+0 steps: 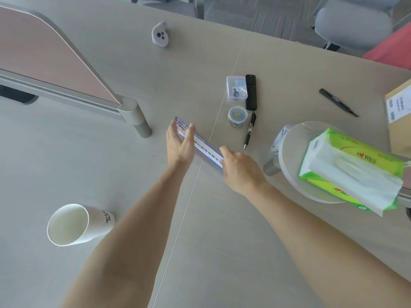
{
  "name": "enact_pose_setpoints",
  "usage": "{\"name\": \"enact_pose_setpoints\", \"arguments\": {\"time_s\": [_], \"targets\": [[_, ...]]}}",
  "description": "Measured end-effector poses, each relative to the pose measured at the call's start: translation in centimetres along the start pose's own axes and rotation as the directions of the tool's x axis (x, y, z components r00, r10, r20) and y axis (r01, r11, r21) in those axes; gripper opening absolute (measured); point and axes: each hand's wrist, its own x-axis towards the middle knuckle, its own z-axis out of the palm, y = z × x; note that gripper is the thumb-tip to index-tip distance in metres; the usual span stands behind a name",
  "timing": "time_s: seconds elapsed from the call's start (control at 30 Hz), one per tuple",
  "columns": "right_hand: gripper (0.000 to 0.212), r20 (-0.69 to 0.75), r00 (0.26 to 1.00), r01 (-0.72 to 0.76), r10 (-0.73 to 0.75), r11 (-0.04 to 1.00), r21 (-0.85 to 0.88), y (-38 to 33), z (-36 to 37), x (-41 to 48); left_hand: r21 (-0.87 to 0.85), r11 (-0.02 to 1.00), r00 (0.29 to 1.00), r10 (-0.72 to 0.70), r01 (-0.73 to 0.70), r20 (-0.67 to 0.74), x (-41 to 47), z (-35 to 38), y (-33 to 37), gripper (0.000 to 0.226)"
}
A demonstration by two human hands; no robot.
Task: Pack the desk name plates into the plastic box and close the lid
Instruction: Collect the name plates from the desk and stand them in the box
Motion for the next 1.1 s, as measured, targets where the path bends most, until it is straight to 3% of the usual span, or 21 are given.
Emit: {"name": "enact_pose_setpoints", "arguments": {"time_s": [0.1, 0.27, 0.4, 0.47, 0.57, 0.63, 0.77, 0.93, 1.03, 1.1], "targets": [[0.013, -0.033, 0.999, 0.029, -0.028, 1.0, 0.004, -0.5, -0.7, -0.9, -0.095, 0.995, 0.999, -0.036, 0.039, 0.037, -1.6, -0.7, 0.8, 0.072], [0.006, -0.11, 0.99, 0.097, -0.092, 0.995, 0.039, -2.2, -2.7, -3.4, -0.396, 0.874, 0.956, -0.218, 0.281, 0.195, -4.4, -2.6, 3.4, 0.086], [0.015, -0.2, 0.975, 0.116, -0.098, 0.99, 0.081, -3.4, -5.4, -5.9, -0.441, 0.857, 0.963, -0.232, 0.268, 0.135, -6.8, -4.3, 5.4, 0.075], [0.02, -0.262, 0.965, 0.093, -0.026, 0.964, 0.248, -3.8, -6.6, -7.4, -0.479, 0.837, 0.964, -0.254, 0.263, 0.085, -8.2, -5.3, 6.5, 0.074], [0.021, -0.241, 0.961, 0.035, 0.134, 0.807, 0.59, -4.1, -7.8, -9.8, -0.535, 0.802, 0.955, -0.295, 0.265, 0.031, -11.1, -6.9, 8.2, 0.08], [0.022, -0.181, 0.971, 0.016, 0.158, 0.711, 0.703, -4.3, -8.1, -11.7, -0.58, 0.767, 0.942, -0.334, 0.273, 0.002, -13.4, -7.7, 9.3, 0.08], [0.017, -0.151, 0.985, 0.078, 0.083, 0.562, 0.823, -5.0, -9.7, -15.7, -0.626, 0.733, 0.935, -0.355, 0.266, -0.018, -18.4, -8.7, 10.9, 0.078], [0.008, -0.163, 0.982, 0.097, 0.092, 0.495, 0.864, -4.6, -12.2, -20.6, -0.603, 0.766, 0.956, -0.293, 0.222, -0.021, -24.9, -8.7, 13.0, 0.078], [0.043, -0.047, 0.991, 0.002, 0.127, 0.333, 0.943, -4.8, -14.1, -23.7, -0.598, 0.775, 0.961, -0.275, 0.205, -0.027, -28.4, -8.7, 14.2, 0.08], [0.049, -0.002, 0.988, -0.034, 0.151, 0.235, 0.971, -5.0, -15.2, -25.4, -0.59, 0.783, 0.964, -0.265, 0.196, -0.031, -30.6, -8.7, 14.9, 0.082]]}}
